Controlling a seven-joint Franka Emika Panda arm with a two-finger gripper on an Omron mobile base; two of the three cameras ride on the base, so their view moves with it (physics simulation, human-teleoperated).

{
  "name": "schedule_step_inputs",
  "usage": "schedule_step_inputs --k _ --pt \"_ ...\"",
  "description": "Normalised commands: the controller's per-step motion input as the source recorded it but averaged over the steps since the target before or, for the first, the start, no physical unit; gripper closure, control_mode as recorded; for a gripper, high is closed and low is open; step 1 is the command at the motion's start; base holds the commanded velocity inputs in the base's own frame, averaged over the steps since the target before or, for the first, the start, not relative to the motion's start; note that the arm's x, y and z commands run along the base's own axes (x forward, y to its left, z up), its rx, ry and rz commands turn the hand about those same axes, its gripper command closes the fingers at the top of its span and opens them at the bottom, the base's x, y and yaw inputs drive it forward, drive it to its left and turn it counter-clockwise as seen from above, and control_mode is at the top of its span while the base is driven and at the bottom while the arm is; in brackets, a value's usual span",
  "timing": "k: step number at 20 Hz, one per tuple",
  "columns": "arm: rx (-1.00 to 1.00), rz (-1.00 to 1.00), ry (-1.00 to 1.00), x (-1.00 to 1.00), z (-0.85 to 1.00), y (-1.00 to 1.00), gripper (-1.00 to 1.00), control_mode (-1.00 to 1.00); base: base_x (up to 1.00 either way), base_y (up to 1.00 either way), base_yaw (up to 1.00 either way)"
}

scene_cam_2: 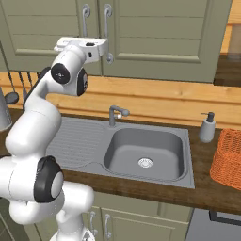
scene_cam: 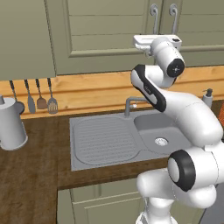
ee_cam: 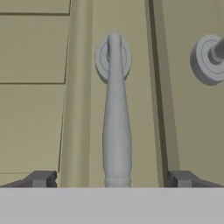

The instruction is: Open the cabinet, pick up the bread from the cabinet and place it in the basket. Then move the basket to the dining counter.

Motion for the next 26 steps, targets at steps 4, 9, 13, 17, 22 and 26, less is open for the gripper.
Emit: schedule_step_inputs --k 4,9,13,17,22,26 --pt "0.00 0.00 0.00 0.33 0.00 0.00 -1.00 -1.00 0.00 0.00 0.00" --pt "0.00 0.00 0.00 0.33 0.00 0.00 -1.00 -1.00 0.00 0.00 0.00" --pt "0.00 0.00 0.00 0.11 0.00 0.00 1.00 -1.00 0.00 0.00 0.00" --pt "0.00 0.00 0.00 0.00 0.00 0.00 1.00 -1.00 0.00 0.00 0.00" --pt "0.00 0.00 0.00 0.00 0.00 0.00 1.00 -1.00 0.00 0.00 0.00" --pt "0.00 0.00 0.00 -0.09 0.00 0.07 1.00 -1.00 0.00 0.00 0.00"
